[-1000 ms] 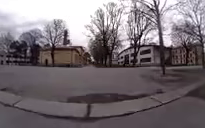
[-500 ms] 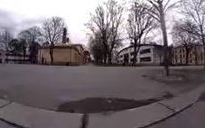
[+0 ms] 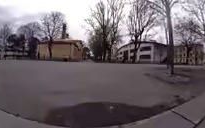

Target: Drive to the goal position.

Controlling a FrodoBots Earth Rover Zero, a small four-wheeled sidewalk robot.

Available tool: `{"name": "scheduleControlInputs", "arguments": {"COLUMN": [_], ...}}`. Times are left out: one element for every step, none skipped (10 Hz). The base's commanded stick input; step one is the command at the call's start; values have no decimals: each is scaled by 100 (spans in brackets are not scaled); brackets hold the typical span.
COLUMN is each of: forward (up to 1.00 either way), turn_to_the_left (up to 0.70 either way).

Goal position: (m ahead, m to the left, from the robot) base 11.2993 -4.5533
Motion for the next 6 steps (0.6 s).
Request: {"name": "scheduleControlInputs", "arguments": {"forward": [70,70,70,70,70,70], "turn_to_the_left": [0,0,0,0,0,0]}}
